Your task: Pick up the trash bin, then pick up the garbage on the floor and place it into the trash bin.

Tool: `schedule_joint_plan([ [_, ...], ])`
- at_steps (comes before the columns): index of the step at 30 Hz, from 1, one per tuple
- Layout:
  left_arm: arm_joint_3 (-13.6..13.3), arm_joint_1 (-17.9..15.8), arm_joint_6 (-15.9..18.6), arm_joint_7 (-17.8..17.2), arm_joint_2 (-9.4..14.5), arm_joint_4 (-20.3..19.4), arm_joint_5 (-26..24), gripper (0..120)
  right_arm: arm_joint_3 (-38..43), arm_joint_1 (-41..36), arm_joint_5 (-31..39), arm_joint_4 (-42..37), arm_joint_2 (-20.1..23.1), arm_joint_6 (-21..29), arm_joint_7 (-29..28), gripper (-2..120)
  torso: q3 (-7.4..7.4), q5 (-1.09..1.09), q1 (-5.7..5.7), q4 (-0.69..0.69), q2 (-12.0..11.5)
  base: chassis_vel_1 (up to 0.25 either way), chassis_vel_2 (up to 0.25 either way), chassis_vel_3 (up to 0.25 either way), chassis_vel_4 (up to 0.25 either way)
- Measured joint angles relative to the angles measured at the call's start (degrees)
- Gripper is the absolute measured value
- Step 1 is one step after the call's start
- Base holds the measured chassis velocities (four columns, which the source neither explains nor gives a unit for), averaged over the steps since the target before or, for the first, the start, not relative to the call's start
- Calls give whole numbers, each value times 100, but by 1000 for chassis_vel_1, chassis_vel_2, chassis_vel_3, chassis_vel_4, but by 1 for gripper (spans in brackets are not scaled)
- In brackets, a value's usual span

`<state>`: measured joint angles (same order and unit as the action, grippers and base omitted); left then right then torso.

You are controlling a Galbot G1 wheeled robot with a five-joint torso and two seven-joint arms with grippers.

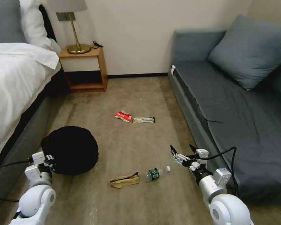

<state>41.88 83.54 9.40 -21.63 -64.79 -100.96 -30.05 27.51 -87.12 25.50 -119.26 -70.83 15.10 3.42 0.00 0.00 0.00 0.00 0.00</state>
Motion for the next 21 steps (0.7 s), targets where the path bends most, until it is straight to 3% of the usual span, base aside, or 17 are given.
schedule_joint_plan([
  [2,14,6,-11,27,16,-1,-14,4,-8,153,126,67,251,78,30,100,0,0,0,0,0,0,0,0,0],
  [3,23,29,-24,65,34,-32,-129,4,-57,415,291,208,597,144,74,100,0,0,0,1,0,0,0,0,0],
  [9,37,84,-52,114,29,-95,-197,4,-286,975,613,540,1182,283,143,100,0,-1,0,1,0,0,0,0,0],
  [12,113,178,-68,118,-87,-195,-80,4,-1056,2010,880,1183,1988,340,640,100,1,1,0,0,0,0,0,0,0],
  [17,190,364,-172,128,-309,-319,275,4,-2222,3143,1022,1949,2251,357,910,100,1,-2,0,0,0,0,0,0,0],
  [18,190,364,-172,128,-309,-319,275,4,-2222,3143,1022,1949,2251,357,910,100,1,-2,0,0,0,0,0,0,0],
  [21,182,494,-261,129,-516,-399,520,4,-3198,4037,1030,2434,2168,350,1043,100,0,0,0,1,0,0,0,0,0],
])
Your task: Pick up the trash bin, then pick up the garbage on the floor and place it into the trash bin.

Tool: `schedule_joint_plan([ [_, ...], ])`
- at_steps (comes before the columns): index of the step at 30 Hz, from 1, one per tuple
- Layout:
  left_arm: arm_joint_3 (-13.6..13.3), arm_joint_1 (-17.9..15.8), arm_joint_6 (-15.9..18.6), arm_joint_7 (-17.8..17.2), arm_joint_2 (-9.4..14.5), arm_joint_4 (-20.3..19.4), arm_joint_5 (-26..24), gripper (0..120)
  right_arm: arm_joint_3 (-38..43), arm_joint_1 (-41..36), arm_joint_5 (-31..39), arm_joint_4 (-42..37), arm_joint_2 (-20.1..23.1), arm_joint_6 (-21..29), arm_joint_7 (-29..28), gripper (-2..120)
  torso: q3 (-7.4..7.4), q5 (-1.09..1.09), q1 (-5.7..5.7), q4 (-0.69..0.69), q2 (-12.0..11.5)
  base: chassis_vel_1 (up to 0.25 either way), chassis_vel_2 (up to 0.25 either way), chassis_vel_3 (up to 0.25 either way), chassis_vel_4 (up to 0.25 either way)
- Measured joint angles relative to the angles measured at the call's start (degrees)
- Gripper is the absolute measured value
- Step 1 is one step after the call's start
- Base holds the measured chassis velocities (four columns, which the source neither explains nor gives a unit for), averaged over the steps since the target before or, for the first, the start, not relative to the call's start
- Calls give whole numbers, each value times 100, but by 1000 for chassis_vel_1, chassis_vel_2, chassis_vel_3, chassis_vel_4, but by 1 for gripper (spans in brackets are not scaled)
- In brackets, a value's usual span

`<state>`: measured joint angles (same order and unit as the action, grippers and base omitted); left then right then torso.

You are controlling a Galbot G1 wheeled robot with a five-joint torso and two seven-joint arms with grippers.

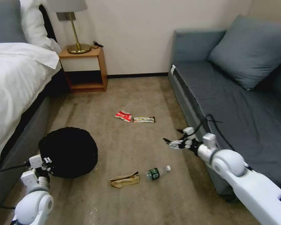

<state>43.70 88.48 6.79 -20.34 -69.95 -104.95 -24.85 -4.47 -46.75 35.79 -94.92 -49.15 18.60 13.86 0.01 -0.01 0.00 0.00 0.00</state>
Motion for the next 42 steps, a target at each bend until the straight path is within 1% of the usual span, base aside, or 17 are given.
schedule_joint_plan([
  [1,-8,42,-45,0,-76,-34,76,4,-417,402,-20,208,-106,-12,59,100,0,1,0,-1,0,0,0,0,0],
  [2,-8,42,-45,0,-76,-34,76,4,-417,402,-20,208,-106,-12,59,100,0,1,0,-1,0,0,0,0,0],
  [5,-10,113,-64,0,-174,-109,152,4,-1107,997,-108,605,-403,-26,125,100,0,1,0,-2,0,0,0,0,0],
  [6,-10,113,-64,0,-174,-109,152,4,-1107,997,-108,605,-403,-26,125,100,0,1,0,-2,0,0,0,0,0],
  [7,-7,147,-65,-1,-207,-153,175,4,-1585,1287,-296,901,-632,-25,106,100,-1,2,0,-2,0,0,0,0,0],
  [9,5,192,-65,-4,-219,-184,188,4,-2066,1471,-593,1198,-873,-28,97,100,0,1,0,-1,0,0,0,0,0],
  [10,5,192,-65,-4,-219,-184,188,4,-2066,1471,-593,1198,-873,-28,97,100,0,1,0,-1,0,0,0,0,0],
  [11,36,235,-66,-9,-218,-194,197,4,-2442,1576,-839,1444,-1081,-34,127,100,0,2,0,-1,0,0,0,0,0],
  [14,112,316,-100,-14,-216,-197,198,4,-2924,1643,-1325,1911,-1456,-106,233,100,0,2,0,-2,0,0,0,0,0],
  [15,112,316,-100,-14,-216,-197,198,4,-2924,1643,-1325,1911,-1456,-106,233,100,0,2,0,-2,0,0,0,0,0],
  [18,186,416,-174,-15,-204,-174,190,4,-3114,1595,-1683,2321,-1739,-244,336,100,0,2,0,0,0,0,0,0,0],
  [24,307,516,-256,-10,-169,-107,148,4,-3180,1446,-1989,2730,-2076,-353,433,100,0,2,0,-1,0,0,0,0,0],
  [37,346,557,-261,-8,-160,-143,109,4,-3247,1151,-2577,3340,-2387,-678,610,100,-1,1,0,0,0,0,0,0,0],
  [38,335,558,-258,-7,-161,-146,108,4,-3238,1145,-2638,3454,-2447,-729,630,99,-1,1,0,0,0,0,0,0,0],
  [39,329,558,-255,-7,-162,-149,108,4,-3227,1145,-2700,3561,-2498,-774,651,95,0,1,0,0,0,0,0,0,0],
  [40,329,558,-255,-7,-162,-149,108,4,-3227,1145,-2700,3561,-2498,-774,651,95,0,1,0,0,0,0,0,0,0],
  [42,324,557,-243,-7,-161,-162,108,4,-3193,1145,-2878,3783,-2595,-883,737,85,-1,0,0,-1,0,0,0,0,0],
])
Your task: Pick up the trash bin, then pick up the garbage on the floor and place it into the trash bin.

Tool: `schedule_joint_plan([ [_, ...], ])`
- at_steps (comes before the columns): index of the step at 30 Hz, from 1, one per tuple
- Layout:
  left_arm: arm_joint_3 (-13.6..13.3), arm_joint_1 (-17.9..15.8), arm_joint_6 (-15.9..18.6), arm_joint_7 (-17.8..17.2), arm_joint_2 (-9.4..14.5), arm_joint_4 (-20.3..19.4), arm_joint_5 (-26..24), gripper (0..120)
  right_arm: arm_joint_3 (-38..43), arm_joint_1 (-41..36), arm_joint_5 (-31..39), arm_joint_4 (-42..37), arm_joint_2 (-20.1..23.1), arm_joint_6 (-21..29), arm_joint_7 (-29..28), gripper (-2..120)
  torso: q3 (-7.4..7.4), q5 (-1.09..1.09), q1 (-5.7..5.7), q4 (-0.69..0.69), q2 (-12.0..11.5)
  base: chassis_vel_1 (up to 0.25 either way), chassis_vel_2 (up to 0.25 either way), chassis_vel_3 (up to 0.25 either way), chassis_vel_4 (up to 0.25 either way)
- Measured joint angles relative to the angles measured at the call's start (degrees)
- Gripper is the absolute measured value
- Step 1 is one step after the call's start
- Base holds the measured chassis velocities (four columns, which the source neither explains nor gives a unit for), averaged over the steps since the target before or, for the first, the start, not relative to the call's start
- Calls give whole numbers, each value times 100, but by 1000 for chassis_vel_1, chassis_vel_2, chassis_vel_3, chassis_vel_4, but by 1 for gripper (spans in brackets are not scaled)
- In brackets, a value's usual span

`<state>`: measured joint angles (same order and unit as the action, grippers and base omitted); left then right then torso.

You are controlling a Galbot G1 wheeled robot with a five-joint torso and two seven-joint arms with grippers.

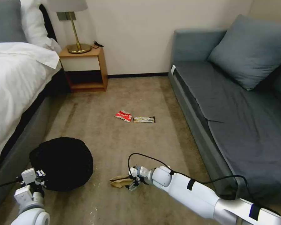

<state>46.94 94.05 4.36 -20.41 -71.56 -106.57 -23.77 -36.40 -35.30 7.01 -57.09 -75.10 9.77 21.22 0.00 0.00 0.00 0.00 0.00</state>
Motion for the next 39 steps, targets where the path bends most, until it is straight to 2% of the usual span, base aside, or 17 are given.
schedule_joint_plan([
  [2,0,-2,7,0,5,0,-3,4,22,-5,-116,136,-42,-83,71,77,0,1,0,1,0,0,0,0,0],
  [3,0,-2,7,0,5,0,-3,4,22,-5,-116,136,-42,-83,71,77,0,1,0,1,0,0,0,0,0],
  [5,2,1,9,0,9,0,-8,4,44,-37,-171,209,-67,-160,122,67,0,0,0,0,0,0,0,0,0],
  [7,3,3,9,0,9,1,-11,4,56,-49,-184,222,-72,-179,130,64,0,0,0,0,0,0,0,0,0],
  [11,16,40,4,0,17,16,-22,4,188,-134,-242,248,-105,-247,135,44,0,1,0,0,0,0,0,0,0],
  [12,16,40,4,0,17,16,-22,4,188,-134,-242,248,-105,-247,135,44,0,1,0,0,0,0,0,0,0],
  [15,23,41,-21,-1,27,16,-25,4,207,-169,-242,198,-59,-270,137,28,0,0,0,0,0,0,0,0,0],
  [17,24,38,-31,-2,32,16,-25,4,194,-169,-240,183,-34,-282,137,25,0,0,0,0,0,0,0,0,0],
  [20,25,36,-43,-6,32,10,-29,4,217,-171,-233,165,1,-305,141,10,0,0,0,0,0,0,0,0,0],
  [22,25,37,-47,-6,32,10,-29,4,228,-171,-233,165,1,-306,141,8,0,0,0,0,0,0,0,0,0],
  [24,22,43,-132,-7,32,53,-20,4,330,-190,-220,165,2,-317,140,0,0,0,0,0,0,0,0,0,0],
  [32,32,102,-216,-9,41,148,-33,4,774,-376,-70,-170,25,-347,117,0,0,1,0,1,0,0,0,0,0],
  [35,41,129,-217,-10,28,128,-42,4,1005,-419,212,-568,6,-321,50,0,0,1,0,1,0,0,0,0,0],
  [38,12,173,-217,-11,9,64,-41,4,1225,-360,775,-1342,-69,-233,-93,0,0,0,0,-1,0,0,0,0,0],
  [39,12,173,-217,-11,9,64,-41,4,1225,-360,775,-1342,-69,-233,-93,0,0,0,0,-1,0,0,0,0,0],
])
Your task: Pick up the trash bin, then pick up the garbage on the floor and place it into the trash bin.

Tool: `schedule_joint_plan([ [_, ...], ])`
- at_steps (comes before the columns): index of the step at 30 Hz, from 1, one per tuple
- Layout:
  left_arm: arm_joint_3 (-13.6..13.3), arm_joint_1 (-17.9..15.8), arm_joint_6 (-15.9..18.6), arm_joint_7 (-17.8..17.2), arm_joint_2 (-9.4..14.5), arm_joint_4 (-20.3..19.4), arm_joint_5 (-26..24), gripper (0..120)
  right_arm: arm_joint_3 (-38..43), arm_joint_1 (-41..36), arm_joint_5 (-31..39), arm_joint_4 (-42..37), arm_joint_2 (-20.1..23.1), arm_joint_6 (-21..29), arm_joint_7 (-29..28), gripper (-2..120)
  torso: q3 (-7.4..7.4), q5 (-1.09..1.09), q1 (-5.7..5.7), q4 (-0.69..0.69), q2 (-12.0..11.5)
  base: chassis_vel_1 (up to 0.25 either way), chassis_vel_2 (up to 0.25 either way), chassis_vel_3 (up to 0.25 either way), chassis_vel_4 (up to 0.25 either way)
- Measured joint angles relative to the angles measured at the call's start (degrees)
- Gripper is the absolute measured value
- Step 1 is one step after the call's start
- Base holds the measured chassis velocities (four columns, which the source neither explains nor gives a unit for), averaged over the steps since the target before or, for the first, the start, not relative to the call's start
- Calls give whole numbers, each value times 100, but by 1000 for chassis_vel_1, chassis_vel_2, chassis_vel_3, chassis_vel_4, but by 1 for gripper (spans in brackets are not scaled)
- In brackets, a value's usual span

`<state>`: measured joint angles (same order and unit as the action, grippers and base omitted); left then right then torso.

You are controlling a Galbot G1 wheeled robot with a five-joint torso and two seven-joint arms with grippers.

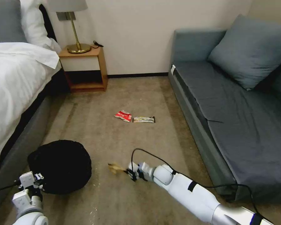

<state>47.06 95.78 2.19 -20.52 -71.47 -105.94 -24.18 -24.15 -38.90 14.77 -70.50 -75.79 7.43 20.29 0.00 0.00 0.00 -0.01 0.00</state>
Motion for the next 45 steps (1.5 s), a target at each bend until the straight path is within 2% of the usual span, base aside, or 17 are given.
schedule_joint_plan([
  [3,-78,20,-2,7,-22,-99,18,4,-27,131,560,-637,-28,64,-197,0,0,1,0,1,0,0,0,0,0],
  [7,-153,0,-5,29,-48,-175,57,4,-188,235,1113,-1090,-136,78,-431,0,0,1,0,1,0,0,0,0,0],
  [9,-210,-49,-5,38,-77,-234,121,4,-422,311,1583,-1421,-341,79,-733,0,0,1,0,1,0,0,0,0,0],
  [13,-253,-94,-2,42,-111,-308,183,4,-671,368,1925,-1554,-634,75,-908,0,0,2,0,0,0,0,0,0,0],
  [21,-290,-75,200,40,-186,-631,312,4,-977,397,2028,-987,-1195,-58,-979,0,0,1,0,0,0,0,0,0,0],
  [29,-294,0,220,39,-231,-747,280,4,-965,531,1760,-240,-1287,-195,-1002,1,0,1,0,1,0,0,0,0,0],
  [32,-277,37,201,44,-228,-751,231,4,-973,502,1607,-134,-1265,-225,-1002,14,0,1,0,1,0,0,0,0,0],
  [34,-275,40,200,44,-226,-753,226,4,-976,492,1584,-128,-1264,-227,-1002,16,0,1,0,1,0,0,0,0,0],
  [37,-257,51,191,46,-195,-760,194,4,-987,381,1462,-112,-1255,-249,-1008,31,0,1,0,1,0,0,0,0,0],
  [39,-257,51,191,46,-195,-760,194,4,-987,381,1462,-112,-1255,-249,-1008,31,0,1,0,1,0,0,0,0,0],
  [41,-249,77,184,46,-176,-763,183,4,-987,326,1404,-180,-1194,-259,-1010,45,0,1,0,1,0,0,0,0,0],
  [45,-247,110,176,46,-148,-761,183,4,-989,317,1443,-321,-1027,-221,-1005,59,0,0,0,0,0,0,0,0,0],
])
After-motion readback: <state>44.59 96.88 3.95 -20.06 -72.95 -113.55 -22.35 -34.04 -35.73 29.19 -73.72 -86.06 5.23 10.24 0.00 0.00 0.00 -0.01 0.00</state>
